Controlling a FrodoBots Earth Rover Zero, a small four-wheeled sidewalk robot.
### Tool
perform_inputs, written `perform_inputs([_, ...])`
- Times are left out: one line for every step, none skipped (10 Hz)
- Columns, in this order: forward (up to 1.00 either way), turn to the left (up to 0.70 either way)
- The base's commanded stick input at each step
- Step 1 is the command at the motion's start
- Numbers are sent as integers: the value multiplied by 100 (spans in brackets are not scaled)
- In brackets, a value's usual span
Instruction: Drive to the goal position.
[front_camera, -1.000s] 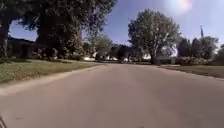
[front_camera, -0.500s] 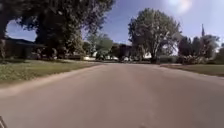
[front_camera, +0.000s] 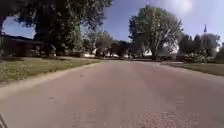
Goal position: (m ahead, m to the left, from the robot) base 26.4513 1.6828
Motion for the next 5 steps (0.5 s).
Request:
perform_inputs([70,0])
perform_inputs([70,0])
perform_inputs([70,0])
perform_inputs([70,0])
perform_inputs([70,0])
